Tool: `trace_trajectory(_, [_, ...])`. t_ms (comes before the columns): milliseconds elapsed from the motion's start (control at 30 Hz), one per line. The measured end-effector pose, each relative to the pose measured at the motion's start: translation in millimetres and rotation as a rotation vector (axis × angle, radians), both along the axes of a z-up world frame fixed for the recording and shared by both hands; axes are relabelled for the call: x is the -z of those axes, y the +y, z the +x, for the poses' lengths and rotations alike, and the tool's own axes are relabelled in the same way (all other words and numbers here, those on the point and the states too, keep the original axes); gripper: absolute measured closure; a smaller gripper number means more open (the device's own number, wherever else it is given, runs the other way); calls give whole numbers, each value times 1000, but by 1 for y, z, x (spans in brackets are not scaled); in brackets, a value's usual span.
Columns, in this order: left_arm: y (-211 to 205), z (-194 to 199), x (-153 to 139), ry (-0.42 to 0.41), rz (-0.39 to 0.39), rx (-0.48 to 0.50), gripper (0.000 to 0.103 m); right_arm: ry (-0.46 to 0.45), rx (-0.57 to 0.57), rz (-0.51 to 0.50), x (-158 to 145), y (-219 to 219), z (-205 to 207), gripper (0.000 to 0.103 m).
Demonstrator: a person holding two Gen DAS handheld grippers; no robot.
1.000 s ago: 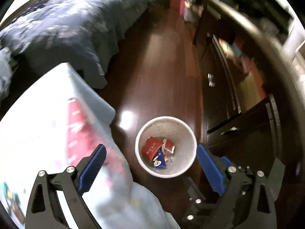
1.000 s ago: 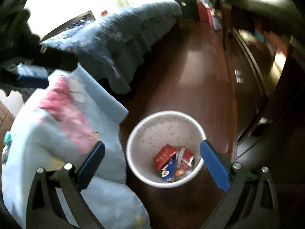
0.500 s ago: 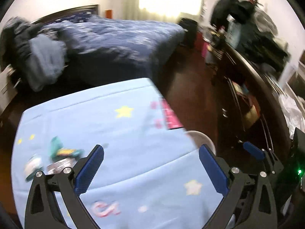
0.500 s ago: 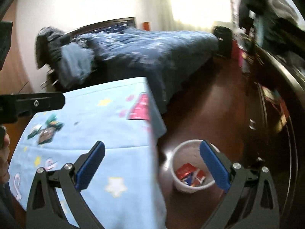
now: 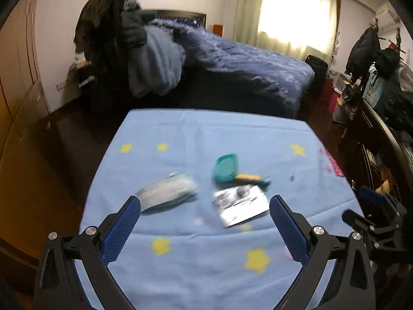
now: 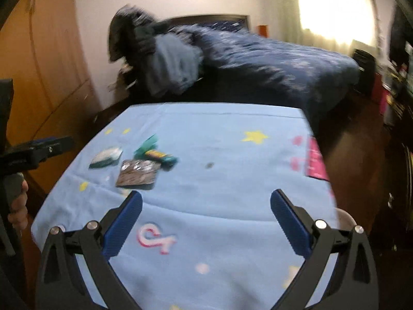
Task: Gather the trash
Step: 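Move both open tools back over the table, then grasp the wet-wipes packet with the left tool while the right tool grasps the striped tube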
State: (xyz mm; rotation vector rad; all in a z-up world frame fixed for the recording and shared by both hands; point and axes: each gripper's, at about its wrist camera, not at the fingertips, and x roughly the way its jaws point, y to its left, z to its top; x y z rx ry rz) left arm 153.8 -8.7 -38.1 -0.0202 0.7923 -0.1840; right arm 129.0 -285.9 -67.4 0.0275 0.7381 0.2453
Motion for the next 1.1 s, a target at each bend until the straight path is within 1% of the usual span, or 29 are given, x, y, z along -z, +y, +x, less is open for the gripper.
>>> trace_trajectory(67, [19, 4, 6, 23, -17, 14, 4, 22, -50, 2, 4, 17, 16, 6])
trace_trajectory(100, [27, 8, 10, 32, -15, 27, 4, 43, -77, 5, 8, 26, 27, 15])
trace_trajectory(133, [31, 12, 13, 37, -7, 40, 4, 54, -91, 6, 10, 29, 32, 20])
trace_trajectory(167, [34, 14, 16, 41, 1, 55, 4, 67, -109, 5, 12, 35, 41, 27])
trace_trajectory(233, [42, 28, 25, 58, 24, 122, 4, 93, -145, -11, 18, 47, 58, 33])
trace_trajectory(300, [45, 40, 31, 73, 44, 167, 4, 109, -189, -36, 24, 59, 74, 43])
trace_trajectory(400, [45, 59, 40, 89, 79, 245, 4, 130, -238, -60, 33, 71, 93, 48])
trace_trajectory(467, [45, 72, 47, 103, 78, 301, 7, 139, -266, -69, 38, 79, 104, 50])
trace_trajectory(600, [43, 89, 58, 133, 74, 387, 7, 157, -316, -89, 46, 95, 129, 54])
trace_trajectory(700, [41, 103, 69, 178, 74, 418, 8, 177, -348, -107, 54, 106, 143, 60])
trace_trajectory(833, [38, 115, 80, 211, 95, 431, 8, 192, -361, -110, 63, 111, 156, 62])
trace_trajectory(900, [36, 119, 84, 230, 102, 440, 8, 187, -350, -123, 64, 112, 159, 70])
trace_trajectory(933, [36, 121, 85, 233, 106, 440, 9, 190, -347, -124, 63, 111, 159, 72])
trace_trajectory(967, [35, 120, 86, 235, 105, 444, 14, 195, -341, -116, 63, 108, 159, 75])
trace_trajectory(1000, [34, 119, 86, 240, 94, 454, 17, 199, -336, -110, 62, 106, 159, 76])
trace_trajectory(1067, [34, 116, 85, 233, 89, 452, 25, 204, -319, -103, 63, 101, 156, 77])
trace_trajectory(1100, [34, 114, 85, 232, 85, 452, 27, 204, -309, -99, 62, 98, 154, 77])
